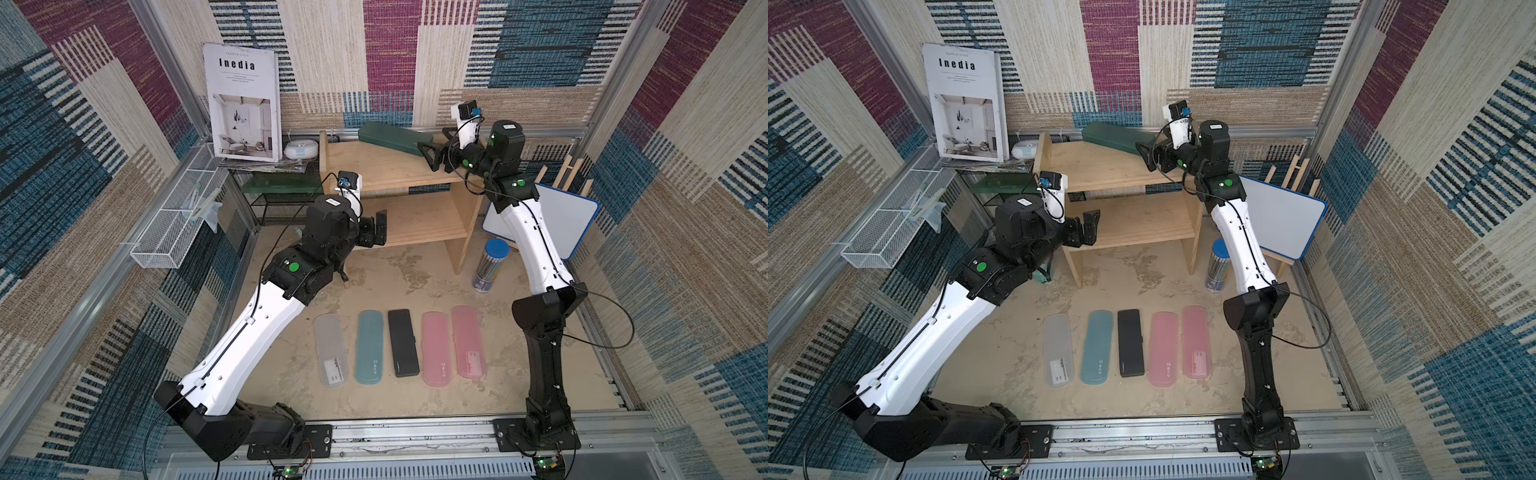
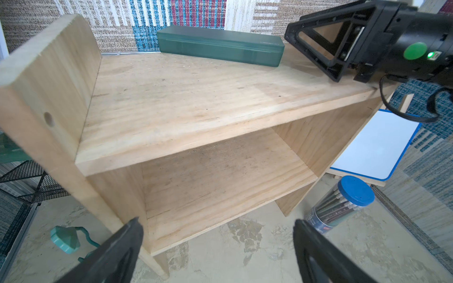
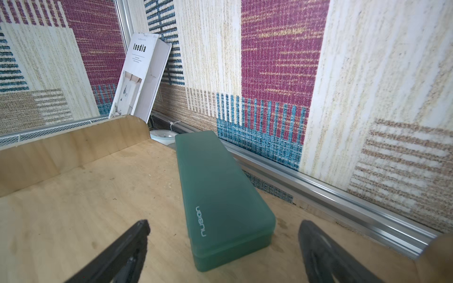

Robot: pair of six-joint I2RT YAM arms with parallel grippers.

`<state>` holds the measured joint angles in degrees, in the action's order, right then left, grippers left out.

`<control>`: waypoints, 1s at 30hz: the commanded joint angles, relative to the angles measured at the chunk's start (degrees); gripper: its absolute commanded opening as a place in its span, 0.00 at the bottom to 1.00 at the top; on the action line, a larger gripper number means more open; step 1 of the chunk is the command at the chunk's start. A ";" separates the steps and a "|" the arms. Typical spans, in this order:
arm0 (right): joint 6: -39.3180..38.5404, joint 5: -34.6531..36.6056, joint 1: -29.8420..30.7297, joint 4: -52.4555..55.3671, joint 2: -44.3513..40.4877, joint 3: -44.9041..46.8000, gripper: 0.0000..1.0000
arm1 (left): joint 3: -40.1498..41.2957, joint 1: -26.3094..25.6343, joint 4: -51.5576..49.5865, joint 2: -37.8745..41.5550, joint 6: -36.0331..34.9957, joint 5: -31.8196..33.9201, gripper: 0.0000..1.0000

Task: Remove the pencil cases from the shelf
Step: Adjust the shelf at the center of the board.

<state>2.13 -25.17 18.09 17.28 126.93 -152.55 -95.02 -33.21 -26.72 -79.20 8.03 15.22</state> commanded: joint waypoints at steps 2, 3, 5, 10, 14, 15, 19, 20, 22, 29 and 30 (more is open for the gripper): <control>-5.98 2.67 3.09 -0.85 -3.28 2.02 1.00 | -0.62 0.09 0.35 -0.08 -0.52 0.28 0.99; -7.90 4.19 4.25 -1.77 -5.12 3.84 1.00 | -0.45 0.08 0.54 0.08 -0.41 0.25 0.99; -10.42 5.42 5.94 -2.93 -8.23 6.43 1.00 | 0.11 0.08 1.40 0.42 -0.35 0.17 0.99; -11.90 8.29 8.66 -3.74 -15.19 10.35 1.00 | 2.20 0.08 3.37 1.18 0.73 0.04 0.99; -11.33 18.31 9.16 -6.47 -22.11 16.29 0.99 | 3.91 0.08 4.29 1.91 1.70 -0.44 0.99; -11.81 22.04 9.13 -7.05 -23.81 18.40 1.00 | 4.39 0.08 4.61 2.13 1.84 -0.44 0.99; -12.24 38.36 8.50 -1.23 -23.49 15.40 0.97 | 5.05 0.08 5.03 2.71 2.00 -0.80 0.99; -11.90 42.72 8.26 1.33 -21.87 12.50 0.93 | 4.99 0.08 5.01 2.73 2.02 -1.02 0.99; -12.13 49.81 8.11 5.55 -20.07 9.09 0.86 | 4.94 0.08 4.83 2.72 2.04 -1.12 0.99; -6.00 52.65 5.93 9.96 -22.52 16.73 0.86 | 5.24 0.08 4.34 3.34 2.42 -1.48 0.99; -5.03 52.68 5.39 10.33 -23.08 18.05 0.87 | 5.31 0.08 4.31 3.55 2.51 -1.43 0.99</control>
<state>-7.11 23.40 24.60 25.06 105.06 -136.53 -89.89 -33.19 -23.27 -76.20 10.11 14.55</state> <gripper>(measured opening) 0.867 0.994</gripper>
